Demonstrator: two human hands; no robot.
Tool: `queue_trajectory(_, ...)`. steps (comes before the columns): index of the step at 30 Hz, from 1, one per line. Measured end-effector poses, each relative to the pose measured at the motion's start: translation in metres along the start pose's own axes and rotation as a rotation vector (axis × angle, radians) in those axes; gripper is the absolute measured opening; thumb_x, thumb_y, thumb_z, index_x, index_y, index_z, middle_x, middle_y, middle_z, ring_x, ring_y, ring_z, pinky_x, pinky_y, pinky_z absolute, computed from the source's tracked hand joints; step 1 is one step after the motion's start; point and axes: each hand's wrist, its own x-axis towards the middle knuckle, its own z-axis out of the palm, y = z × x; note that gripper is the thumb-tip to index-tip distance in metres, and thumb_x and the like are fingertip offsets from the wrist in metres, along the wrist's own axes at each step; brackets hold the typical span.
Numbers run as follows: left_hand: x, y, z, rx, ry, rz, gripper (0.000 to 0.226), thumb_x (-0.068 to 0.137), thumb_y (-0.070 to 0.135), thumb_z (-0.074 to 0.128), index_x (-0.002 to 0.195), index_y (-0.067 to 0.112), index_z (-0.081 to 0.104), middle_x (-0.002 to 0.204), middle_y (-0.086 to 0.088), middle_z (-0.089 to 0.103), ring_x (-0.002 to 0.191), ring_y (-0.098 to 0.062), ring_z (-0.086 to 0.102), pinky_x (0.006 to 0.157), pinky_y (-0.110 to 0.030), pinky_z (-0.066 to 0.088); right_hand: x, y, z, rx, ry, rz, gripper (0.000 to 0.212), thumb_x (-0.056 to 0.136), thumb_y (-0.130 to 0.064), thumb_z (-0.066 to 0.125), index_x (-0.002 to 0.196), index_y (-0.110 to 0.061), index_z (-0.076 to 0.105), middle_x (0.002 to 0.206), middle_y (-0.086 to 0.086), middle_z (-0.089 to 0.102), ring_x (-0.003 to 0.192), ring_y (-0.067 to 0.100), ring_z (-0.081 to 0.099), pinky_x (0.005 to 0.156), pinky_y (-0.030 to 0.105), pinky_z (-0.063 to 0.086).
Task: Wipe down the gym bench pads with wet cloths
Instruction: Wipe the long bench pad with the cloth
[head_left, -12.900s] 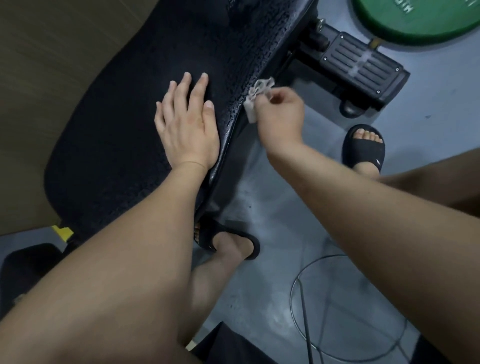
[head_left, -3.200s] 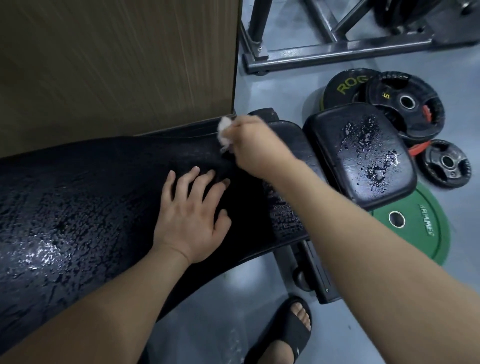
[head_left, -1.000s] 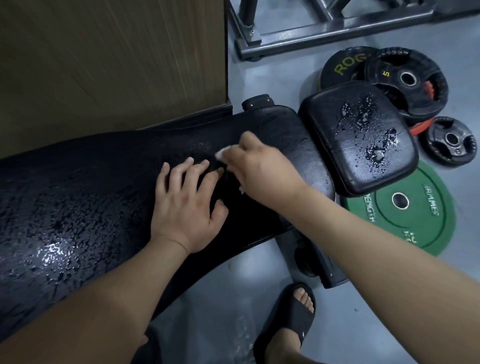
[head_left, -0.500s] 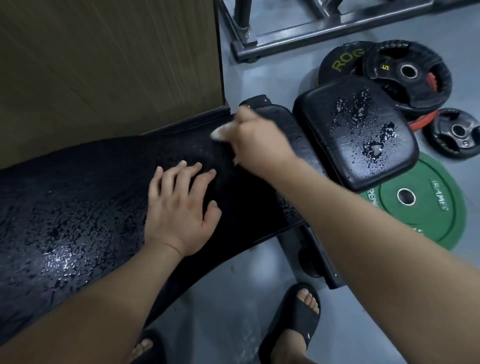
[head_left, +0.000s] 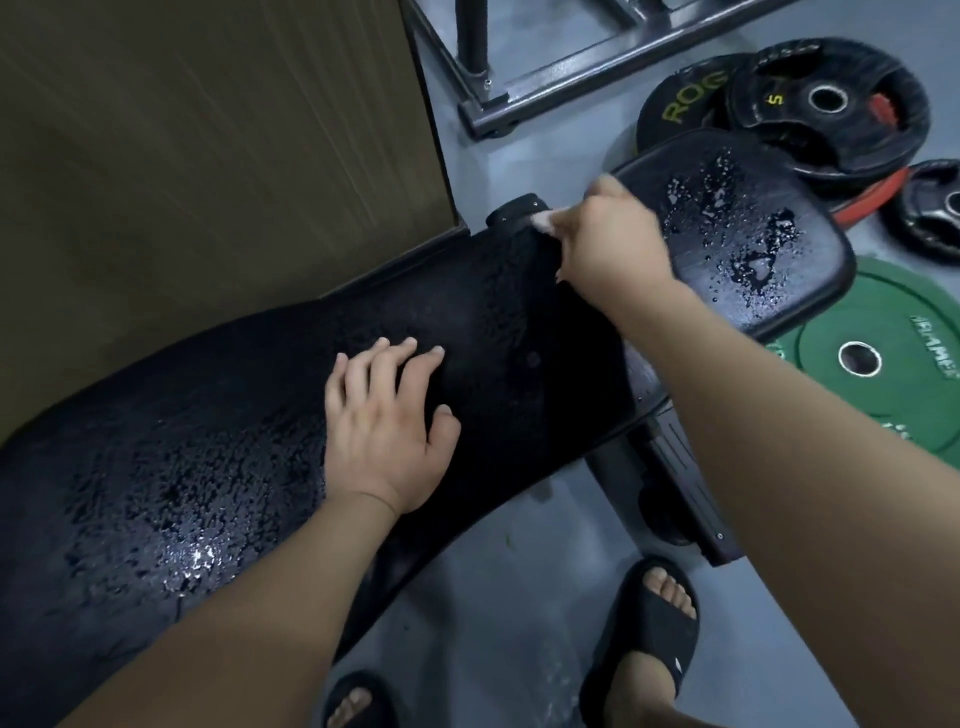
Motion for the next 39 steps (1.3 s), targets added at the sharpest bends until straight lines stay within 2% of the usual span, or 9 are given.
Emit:
queue_trajectory(3,-0.001,0.000,0.001,-0.004,-0.003,-0.006,0.055,0.090,0.043,0.041,0.141,0.025,0.050,0.145,-0.002,0.048,0.144,-0.027,0.034,0.124,-0.054,0.017,-0.016,0.004,0.007,-0.008,0.070,-0.008,0.033,0.095,-0.023,0.063,0.125,-0.034,0.070,0.108,0.008,0.049,0.091,0.042,0.063,0.084,0.041,0.054)
queue_trajectory(8,0.000,0.000,0.002,-0.001,-0.008,-0.017,0.055,0.089,0.042,0.041,0.141,0.025,0.050,0.145,-0.002,0.047,0.143,-0.027,0.034,0.123,-0.055,0.018,-0.072,-0.005,0.009,0.080,-0.013,-0.351,0.032,0.086,-0.013,0.073,0.112,-0.030,0.075,0.095,0.000,0.052,0.072,0.033,0.064,0.061,0.035,0.054)
queue_trajectory(12,-0.001,0.000,0.001,-0.011,-0.002,-0.017,0.054,0.090,0.041,0.041,0.141,0.025,0.049,0.145,-0.002,0.046,0.143,-0.027,0.034,0.123,-0.055,0.018,-0.048,0.012,-0.002,0.080,0.018,-0.116,0.029,0.096,-0.027,0.061,0.121,-0.037,0.072,0.110,0.004,0.055,0.094,0.037,0.066,0.086,0.043,0.056)
queue_trajectory(14,0.000,0.001,0.001,-0.004,0.008,-0.013,0.053,0.090,0.041,0.042,0.140,0.024,0.050,0.144,-0.002,0.047,0.141,-0.027,0.035,0.122,-0.056,0.022,-0.053,0.005,0.000,0.039,0.052,-0.061,0.033,0.094,-0.022,0.061,0.122,-0.035,0.071,0.110,0.007,0.053,0.091,0.040,0.064,0.083,0.042,0.056)
queue_trajectory(21,-0.001,-0.001,0.002,0.019,0.018,-0.007,0.052,0.090,0.039,0.046,0.140,0.024,0.050,0.143,-0.003,0.047,0.138,-0.026,0.036,0.118,-0.056,0.027,-0.132,-0.033,0.007,0.057,-0.154,-0.487,0.042,0.085,-0.010,0.063,0.117,-0.035,0.072,0.099,0.002,0.053,0.067,0.033,0.065,0.049,0.034,0.048)
queue_trajectory(24,-0.001,-0.001,0.003,0.010,0.024,0.002,0.051,0.091,0.039,0.046,0.139,0.024,0.050,0.142,-0.003,0.048,0.138,-0.027,0.037,0.117,-0.057,0.028,-0.105,-0.015,0.000,0.027,-0.058,-0.304,0.037,0.093,-0.018,0.062,0.119,-0.042,0.071,0.107,-0.002,0.056,0.082,0.034,0.067,0.065,0.038,0.054)
queue_trajectory(27,-0.001,-0.002,0.003,0.007,0.026,0.000,0.051,0.091,0.039,0.045,0.139,0.023,0.051,0.142,-0.004,0.048,0.138,-0.028,0.037,0.118,-0.057,0.028,-0.094,-0.012,0.009,0.000,0.062,-0.148,0.033,0.090,-0.010,0.065,0.114,-0.030,0.074,0.103,0.005,0.055,0.071,0.038,0.065,0.059,0.038,0.054)
queue_trajectory(33,0.000,-0.003,0.003,0.010,0.019,0.001,0.052,0.089,0.040,0.046,0.137,0.023,0.051,0.143,-0.003,0.048,0.138,-0.027,0.037,0.118,-0.057,0.028,-0.138,-0.042,0.011,0.014,-0.232,-0.591,0.048,0.081,-0.009,0.066,0.123,-0.031,0.069,0.104,0.004,0.053,0.072,0.034,0.065,0.056,0.042,0.055)
queue_trajectory(39,-0.001,-0.003,0.004,-0.011,0.031,0.001,0.043,0.089,0.038,0.044,0.122,0.013,0.053,0.141,-0.003,0.050,0.137,-0.028,0.037,0.118,-0.056,0.028,-0.060,-0.047,0.013,-0.067,-0.042,-0.303,0.036,0.094,-0.015,0.062,0.123,-0.034,0.070,0.114,0.004,0.051,0.082,0.037,0.061,0.059,0.036,0.041)
